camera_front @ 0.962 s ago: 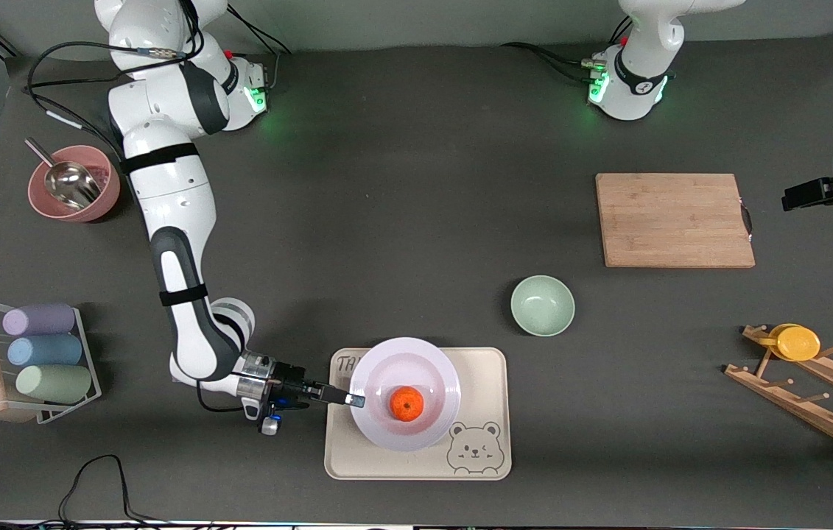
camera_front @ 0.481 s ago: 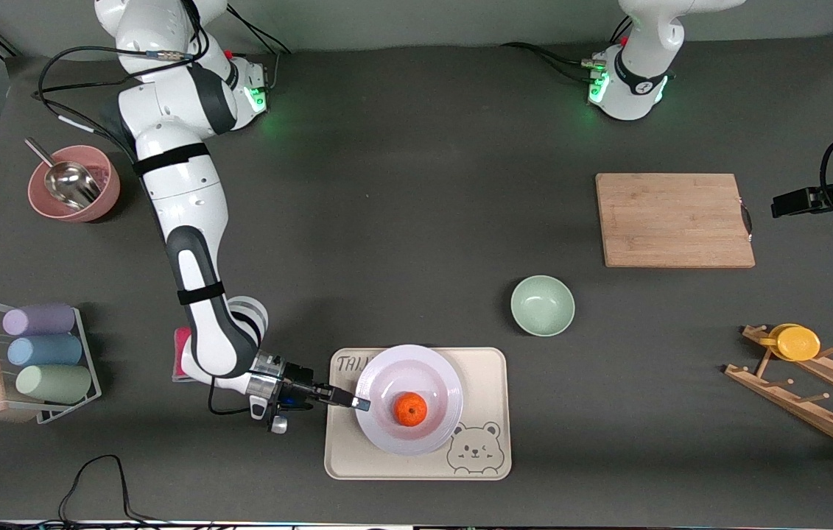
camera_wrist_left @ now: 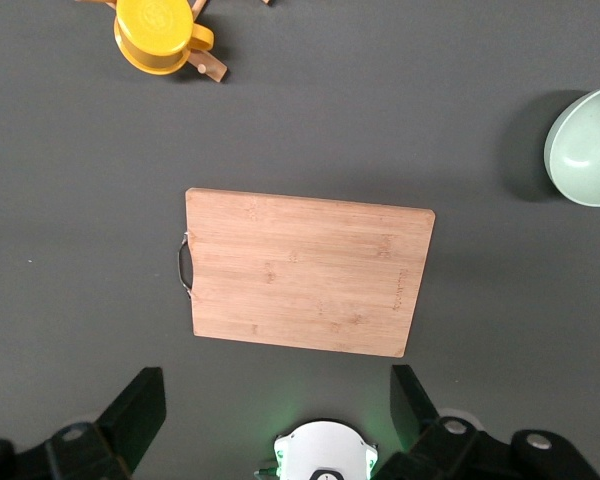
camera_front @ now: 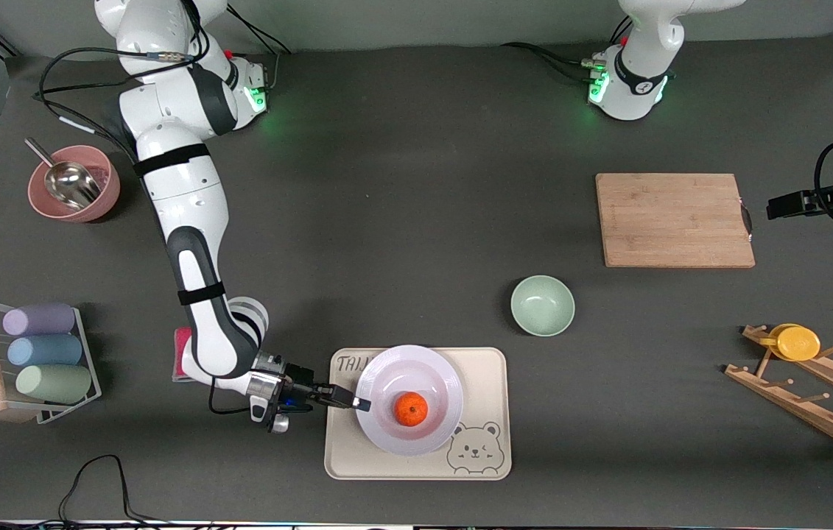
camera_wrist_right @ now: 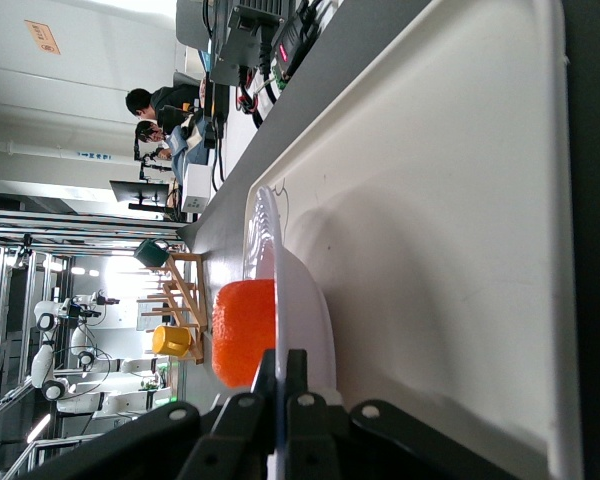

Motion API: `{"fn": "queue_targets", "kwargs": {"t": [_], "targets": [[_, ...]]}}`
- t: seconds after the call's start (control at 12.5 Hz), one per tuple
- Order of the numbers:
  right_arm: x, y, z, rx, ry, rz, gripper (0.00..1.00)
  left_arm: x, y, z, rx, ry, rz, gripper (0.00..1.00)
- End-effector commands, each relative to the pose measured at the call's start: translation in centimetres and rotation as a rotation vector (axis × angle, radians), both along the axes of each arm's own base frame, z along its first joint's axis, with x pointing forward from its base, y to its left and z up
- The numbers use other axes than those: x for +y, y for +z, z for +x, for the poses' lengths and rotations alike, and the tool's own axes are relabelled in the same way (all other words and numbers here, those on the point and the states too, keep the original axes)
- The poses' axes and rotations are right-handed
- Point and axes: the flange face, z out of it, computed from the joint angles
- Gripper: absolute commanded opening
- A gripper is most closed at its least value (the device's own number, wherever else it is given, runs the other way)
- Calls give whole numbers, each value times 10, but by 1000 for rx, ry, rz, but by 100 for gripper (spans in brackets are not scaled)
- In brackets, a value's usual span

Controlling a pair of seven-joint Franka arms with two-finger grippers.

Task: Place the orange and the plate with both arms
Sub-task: 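Open the right gripper and draw it back from the plate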

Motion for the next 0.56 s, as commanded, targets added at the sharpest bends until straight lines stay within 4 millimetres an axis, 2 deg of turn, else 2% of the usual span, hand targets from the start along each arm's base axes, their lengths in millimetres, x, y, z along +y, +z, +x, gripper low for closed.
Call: {"fn": "queue_targets", "kwargs": {"t": [0.0, 0.08, 0.16, 0.48], "targets": [[-1, -8, 1, -23, 13, -23, 60, 1, -6, 3, -1, -16, 9, 100], [-2, -7, 2, -22, 14, -26, 65, 4, -8, 4, 2, -13, 9, 100], [-6, -6, 3, -25, 30, -52, 77, 5, -9, 4, 5, -12, 10, 100], [-36, 12, 13, 18, 49, -121, 78, 0, -9, 3, 11, -19, 12, 100]]}}
